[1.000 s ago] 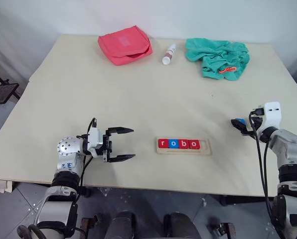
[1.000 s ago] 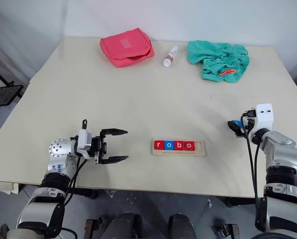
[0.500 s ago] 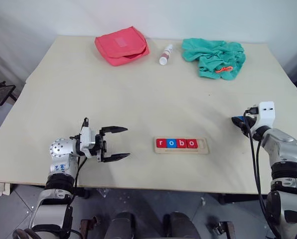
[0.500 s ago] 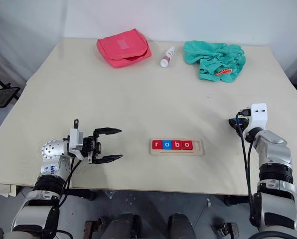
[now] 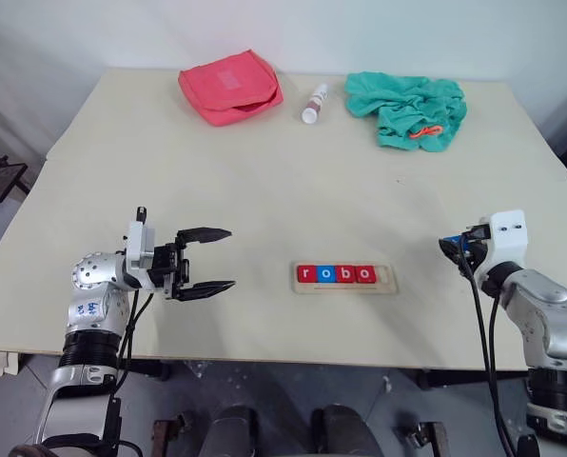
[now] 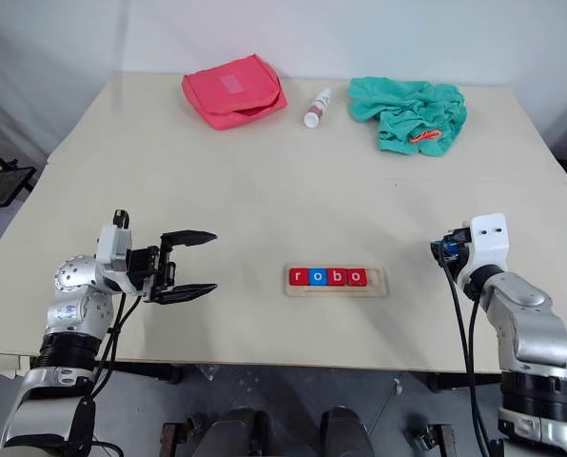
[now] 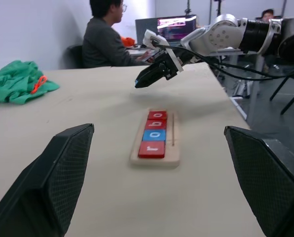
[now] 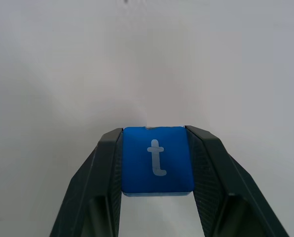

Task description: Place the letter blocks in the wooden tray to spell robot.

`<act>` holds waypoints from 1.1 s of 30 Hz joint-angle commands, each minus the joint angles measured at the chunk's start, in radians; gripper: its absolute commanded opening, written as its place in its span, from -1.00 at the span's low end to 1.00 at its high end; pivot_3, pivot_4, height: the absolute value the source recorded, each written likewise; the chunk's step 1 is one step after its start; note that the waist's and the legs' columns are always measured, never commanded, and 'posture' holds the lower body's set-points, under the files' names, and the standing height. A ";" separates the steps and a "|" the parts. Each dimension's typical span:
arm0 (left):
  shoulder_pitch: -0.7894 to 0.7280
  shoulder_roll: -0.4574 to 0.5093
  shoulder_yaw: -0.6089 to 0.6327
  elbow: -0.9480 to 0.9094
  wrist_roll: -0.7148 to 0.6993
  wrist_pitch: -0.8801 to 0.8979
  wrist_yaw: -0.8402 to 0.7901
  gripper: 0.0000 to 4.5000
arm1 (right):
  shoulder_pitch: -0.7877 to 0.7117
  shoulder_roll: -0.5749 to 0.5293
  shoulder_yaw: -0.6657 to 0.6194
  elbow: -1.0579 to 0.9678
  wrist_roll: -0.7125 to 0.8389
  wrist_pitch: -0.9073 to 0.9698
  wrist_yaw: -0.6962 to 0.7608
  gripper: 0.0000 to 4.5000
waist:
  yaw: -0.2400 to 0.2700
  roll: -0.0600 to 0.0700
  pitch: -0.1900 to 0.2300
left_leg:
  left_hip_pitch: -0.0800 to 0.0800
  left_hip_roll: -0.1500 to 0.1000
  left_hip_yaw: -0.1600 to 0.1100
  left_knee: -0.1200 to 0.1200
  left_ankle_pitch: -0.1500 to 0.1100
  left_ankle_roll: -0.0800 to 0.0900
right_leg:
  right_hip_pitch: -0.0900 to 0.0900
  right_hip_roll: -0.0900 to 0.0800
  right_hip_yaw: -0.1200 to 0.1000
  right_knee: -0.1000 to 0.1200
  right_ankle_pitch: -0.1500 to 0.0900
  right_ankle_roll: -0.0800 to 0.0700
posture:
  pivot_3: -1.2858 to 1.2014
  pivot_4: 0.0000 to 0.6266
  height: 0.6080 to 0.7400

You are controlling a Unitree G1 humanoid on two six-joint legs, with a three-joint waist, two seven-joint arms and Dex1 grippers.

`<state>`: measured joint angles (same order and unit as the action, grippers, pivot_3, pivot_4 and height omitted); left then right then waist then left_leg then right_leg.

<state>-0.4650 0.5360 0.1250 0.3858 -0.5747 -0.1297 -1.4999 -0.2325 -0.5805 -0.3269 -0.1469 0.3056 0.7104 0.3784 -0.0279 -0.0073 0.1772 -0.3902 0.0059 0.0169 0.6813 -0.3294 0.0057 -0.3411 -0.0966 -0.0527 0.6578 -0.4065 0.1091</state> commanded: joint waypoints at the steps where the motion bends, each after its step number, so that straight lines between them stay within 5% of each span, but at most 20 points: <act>1: 0.032 0.053 -0.016 -0.045 0.028 0.023 -0.042 1.00 | 0.077 0.014 -0.038 -0.162 0.029 0.076 -0.035 -0.34 | 0.001 0.000 0.000 | 0.000 0.000 0.000 0.000 0.000 0.000 | 0.000 0.000 0.000 0.000 0.000 0.000 | 0.03 -0.52 1.00; 11: 0.008 0.054 -0.019 -0.056 0.021 0.016 -0.029 1.00 | 0.187 0.089 -0.058 -0.340 0.061 0.157 -0.102 -0.34 | 0.004 0.000 0.000 | 0.000 -0.002 -0.002 -0.001 0.001 0.000 | 0.000 -0.001 0.001 0.000 0.000 0.000 | 0.03 -0.52 1.00; 20: -0.003 0.051 -0.022 -0.044 0.015 0.015 -0.051 1.00 | 0.268 0.147 -0.064 -0.449 0.076 0.178 -0.153 0.98 | 0.001 0.000 0.000 | 0.000 -0.003 -0.003 -0.002 0.001 0.000 | 0.000 -0.001 0.001 0.000 0.000 0.000 | 0.03 -0.52 1.00; 21: -0.005 0.050 -0.022 -0.041 0.015 0.014 -0.055 1.00 | 0.273 0.146 -0.070 -0.456 0.078 0.179 -0.153 0.99 | 0.001 0.000 0.000 | 0.000 -0.003 -0.003 -0.002 0.001 0.000 | 0.000 -0.001 0.001 0.000 0.000 0.000 | 0.03 -0.52 1.00; 24: -0.017 0.044 -0.023 -0.028 0.016 0.009 -0.057 1.00 | 0.290 0.114 -0.088 -0.468 0.104 0.175 -0.108 0.99 | 0.003 0.000 0.000 | 0.000 -0.003 -0.003 -0.002 0.001 0.000 | 0.000 -0.001 0.001 0.000 0.000 0.000 | 0.03 -0.52 1.00; 33: -0.011 0.023 -0.033 -0.018 0.023 -0.014 -0.069 1.00 | 0.268 -0.278 -0.051 -0.269 0.123 0.020 0.324 0.99 | 0.002 0.000 0.000 | 0.000 -0.004 -0.003 -0.002 0.002 0.001 | 0.003 -0.001 0.001 -0.004 0.000 0.001 | 0.03 -0.52 1.00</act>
<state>-0.4694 0.5608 0.0929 0.3724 -0.5422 -0.1292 -1.5009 0.0486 -0.8233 -0.3860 -0.4407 0.4254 0.7811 0.6256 -0.0260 -0.0071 0.1775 -0.3898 0.0017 0.0139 0.6798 -0.3278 0.0069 -0.3380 -0.0973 -0.0515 0.6544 -0.4063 0.1097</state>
